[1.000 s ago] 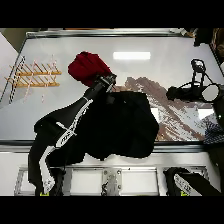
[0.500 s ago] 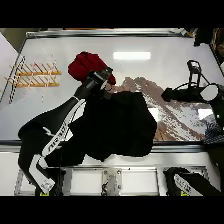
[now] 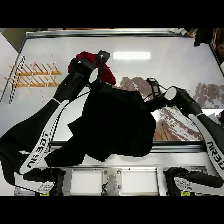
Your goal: Fold the clothes and pants, and hang the long-sleeved shirts on hangers.
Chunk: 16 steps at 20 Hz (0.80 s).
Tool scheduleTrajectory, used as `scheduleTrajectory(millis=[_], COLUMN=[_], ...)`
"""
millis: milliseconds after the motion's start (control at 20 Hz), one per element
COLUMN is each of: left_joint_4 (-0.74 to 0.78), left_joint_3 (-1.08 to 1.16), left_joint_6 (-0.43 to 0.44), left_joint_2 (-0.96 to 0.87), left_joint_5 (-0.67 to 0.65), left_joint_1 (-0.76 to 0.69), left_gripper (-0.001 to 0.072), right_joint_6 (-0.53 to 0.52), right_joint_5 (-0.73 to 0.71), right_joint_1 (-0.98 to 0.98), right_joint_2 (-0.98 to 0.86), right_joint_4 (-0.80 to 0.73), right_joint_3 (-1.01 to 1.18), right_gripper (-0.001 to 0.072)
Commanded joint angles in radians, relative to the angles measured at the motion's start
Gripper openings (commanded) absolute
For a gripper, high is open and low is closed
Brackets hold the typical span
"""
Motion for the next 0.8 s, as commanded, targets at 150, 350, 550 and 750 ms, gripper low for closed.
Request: scheduleTrajectory(millis=[150,350,550,750], left_joint_4=[-0.033,-0.169,-0.315,-0.313], left_joint_3=[-0.032,-0.229,-0.277,-0.176], left_joint_6=[0.056,0.051,0.067,0.067], left_joint_2=[0.135,0.272,0.265,0.187], left_joint_5=[-0.136,-0.102,0.029,0.096], left_joint_1=[0.002,0.001,-0.008,0.027], left_gripper=[0.0018,0.0018,0.0018,0.0018], right_joint_6=[-0.005,-0.002,0.051,0.043], right_joint_5=[0.066,0.103,-0.01,-0.093], right_joint_1=[-0.1,-0.341,-0.486,-0.506], right_joint_2=[0.113,0.29,0.289,0.239], right_joint_4=[-0.055,-0.088,-0.087,-0.085], right_joint_3=[0.004,0.004,0.004,0.004], right_gripper=[0.0017,0.0015,0.0016,0.0351])
